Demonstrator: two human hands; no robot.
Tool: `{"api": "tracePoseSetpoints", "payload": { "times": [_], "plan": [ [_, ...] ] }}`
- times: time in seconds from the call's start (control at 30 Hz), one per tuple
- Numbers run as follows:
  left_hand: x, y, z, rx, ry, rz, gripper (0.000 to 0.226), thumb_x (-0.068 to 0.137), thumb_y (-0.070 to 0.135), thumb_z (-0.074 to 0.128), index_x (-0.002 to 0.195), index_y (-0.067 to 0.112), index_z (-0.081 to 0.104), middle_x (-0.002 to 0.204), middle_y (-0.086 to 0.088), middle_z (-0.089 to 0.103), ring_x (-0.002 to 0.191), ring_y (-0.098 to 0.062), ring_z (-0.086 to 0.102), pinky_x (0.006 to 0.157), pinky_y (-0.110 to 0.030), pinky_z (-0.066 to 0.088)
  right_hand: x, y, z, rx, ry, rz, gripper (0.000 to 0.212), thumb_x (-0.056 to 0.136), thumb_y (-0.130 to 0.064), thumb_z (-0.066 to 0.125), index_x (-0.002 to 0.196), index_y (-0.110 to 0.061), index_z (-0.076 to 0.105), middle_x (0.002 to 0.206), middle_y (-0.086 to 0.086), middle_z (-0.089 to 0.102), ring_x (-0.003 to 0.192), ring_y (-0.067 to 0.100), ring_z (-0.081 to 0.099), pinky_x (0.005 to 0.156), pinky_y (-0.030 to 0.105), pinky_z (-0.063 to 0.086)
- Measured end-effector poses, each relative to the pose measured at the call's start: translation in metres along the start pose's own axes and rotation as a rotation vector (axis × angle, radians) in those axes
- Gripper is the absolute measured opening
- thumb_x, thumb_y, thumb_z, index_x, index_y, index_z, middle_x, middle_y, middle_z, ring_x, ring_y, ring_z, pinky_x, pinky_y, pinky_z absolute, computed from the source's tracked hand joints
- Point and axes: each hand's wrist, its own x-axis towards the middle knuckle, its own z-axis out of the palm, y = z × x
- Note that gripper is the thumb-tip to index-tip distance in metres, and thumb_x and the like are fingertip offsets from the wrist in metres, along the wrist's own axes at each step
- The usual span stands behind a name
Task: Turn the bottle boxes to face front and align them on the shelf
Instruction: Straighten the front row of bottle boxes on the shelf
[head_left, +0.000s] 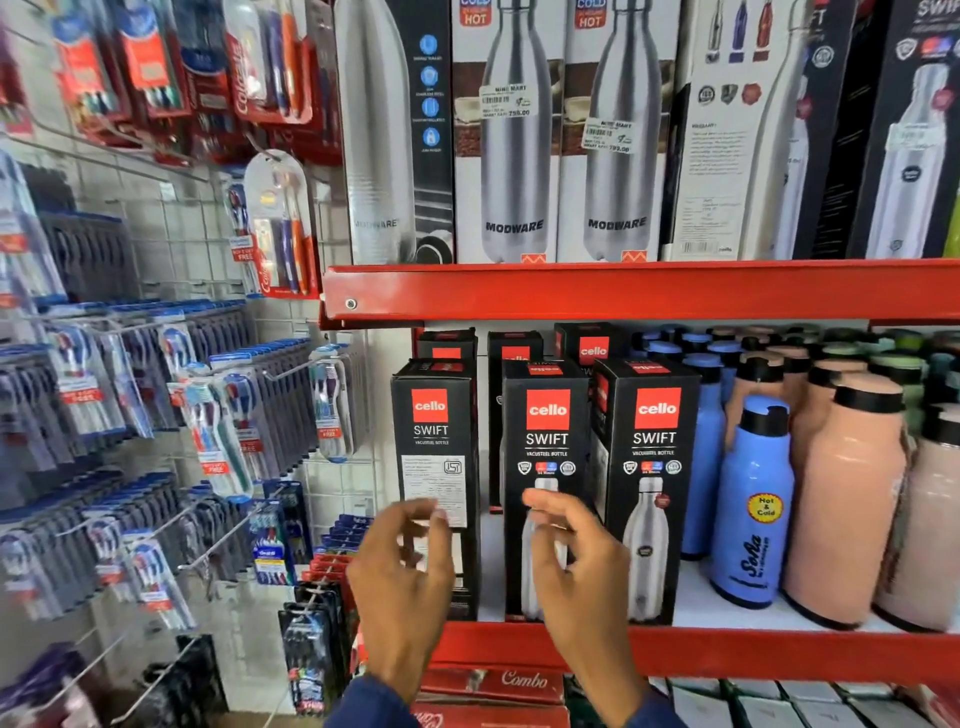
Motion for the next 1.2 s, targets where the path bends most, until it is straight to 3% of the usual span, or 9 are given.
{"api": "tracePoseSetpoints", "payload": {
  "times": [0.1, 0.23, 0.43, 0.53, 0.63, 0.77, 0.93, 1.1, 1.2],
  "plan": [
    [0.015, -0.018, -0.004, 0.047, -0.043, -0.107, 0.037, 0.093, 0.028, 0.062, 0.128, 0.02, 0.055, 0.125, 0.0, 0.063, 0.109, -0.018, 0.061, 0.093, -0.043, 0.053, -0.002, -0.009, 0.03, 0.059, -0.208, 0.058, 0.039, 0.095, -0.021, 0.049, 0.134, -0.024, 0.052, 0.126, -0.019, 0.058, 0.113, -0.012, 0.054, 0.098, 0.01, 0.043],
    [0.029, -0.037, -0.008, -0.011, -0.34, -0.243, 0.065, 0.09, 0.04, 0.044, 0.15, 0.019, 0.03, 0.153, -0.003, 0.044, 0.137, -0.019, 0.045, 0.115, -0.042, 0.036, 0.001, -0.008, 0.061, 0.008, -0.288, 0.141, 0.051, 0.095, -0.035, 0.038, 0.145, -0.025, 0.032, 0.105, -0.015, 0.058, 0.086, -0.005, 0.057, 0.085, 0.012, 0.041],
    [0.051, -0.05, -0.013, 0.003, -0.573, -0.233, 0.076, 0.069, 0.027, 0.065, 0.139, 0.037, 0.037, 0.12, 0.019, 0.065, 0.111, -0.001, 0.061, 0.099, -0.034, 0.051, 0.009, -0.018, 0.07, 0.058, -0.204, 0.164, 0.041, 0.096, -0.012, 0.039, 0.136, -0.014, 0.048, 0.117, 0.016, 0.068, 0.11, 0.007, 0.054, 0.092, 0.028, 0.046],
    [0.059, -0.052, -0.012, -0.047, -0.505, -0.212, 0.086, 0.062, 0.027, 0.087, 0.134, 0.036, 0.041, 0.117, 0.018, 0.067, 0.106, 0.005, 0.063, 0.09, -0.021, 0.05, 0.013, -0.016, 0.075, 0.092, -0.188, 0.161, 0.039, 0.097, -0.02, 0.04, 0.134, -0.02, 0.052, 0.133, 0.002, 0.062, 0.119, 0.003, 0.057, 0.105, 0.034, 0.046],
    [0.07, -0.056, -0.011, -0.091, -0.437, -0.2, 0.093, 0.055, 0.028, 0.096, 0.131, 0.031, 0.042, 0.117, 0.016, 0.067, 0.106, 0.004, 0.063, 0.091, -0.023, 0.05, 0.015, -0.019, 0.078, 0.141, -0.223, 0.167, 0.043, 0.092, -0.031, 0.038, 0.132, -0.025, 0.053, 0.13, -0.009, 0.062, 0.118, -0.007, 0.054, 0.106, 0.022, 0.043],
    [0.083, -0.065, -0.011, -0.163, -0.438, -0.174, 0.088, 0.058, 0.009, 0.092, 0.125, 0.025, 0.037, 0.116, 0.012, 0.062, 0.1, 0.017, 0.06, 0.082, -0.007, 0.049, 0.012, -0.018, 0.079, 0.063, -0.193, 0.094, 0.04, 0.095, -0.012, 0.043, 0.133, -0.022, 0.051, 0.13, -0.01, 0.061, 0.116, -0.012, 0.052, 0.097, 0.006, 0.039],
    [0.104, -0.084, -0.022, -0.296, -0.583, -0.218, 0.091, 0.049, 0.019, 0.083, 0.125, 0.032, 0.034, 0.125, -0.003, 0.061, 0.117, -0.018, 0.062, 0.098, -0.046, 0.055, 0.012, -0.008, 0.081, -0.116, -0.145, 0.041, 0.049, 0.094, -0.019, 0.055, 0.141, -0.017, 0.042, 0.117, -0.018, 0.051, 0.106, -0.005, 0.053, 0.082, -0.006, 0.034],
    [0.111, -0.087, -0.014, -0.39, -0.685, -0.221, 0.087, 0.061, 0.005, 0.069, 0.138, 0.034, 0.041, 0.131, -0.001, 0.064, 0.123, -0.019, 0.06, 0.098, -0.036, 0.051, 0.016, 0.0, 0.092, -0.151, -0.16, 0.049, 0.043, 0.092, -0.015, 0.058, 0.134, -0.018, 0.051, 0.101, -0.014, 0.058, 0.086, 0.003, 0.064, 0.087, 0.02, 0.054],
    [0.107, -0.09, -0.004, -0.419, -0.74, -0.207, 0.078, 0.081, -0.009, 0.054, 0.145, 0.034, 0.041, 0.137, 0.001, 0.063, 0.128, -0.02, 0.058, 0.104, -0.039, 0.048, 0.016, 0.01, 0.095, -0.168, -0.095, 0.082, 0.038, 0.092, -0.009, 0.057, 0.129, -0.012, 0.056, 0.106, -0.01, 0.065, 0.082, -0.011, 0.059, 0.083, 0.008, 0.05]
  ]
}}
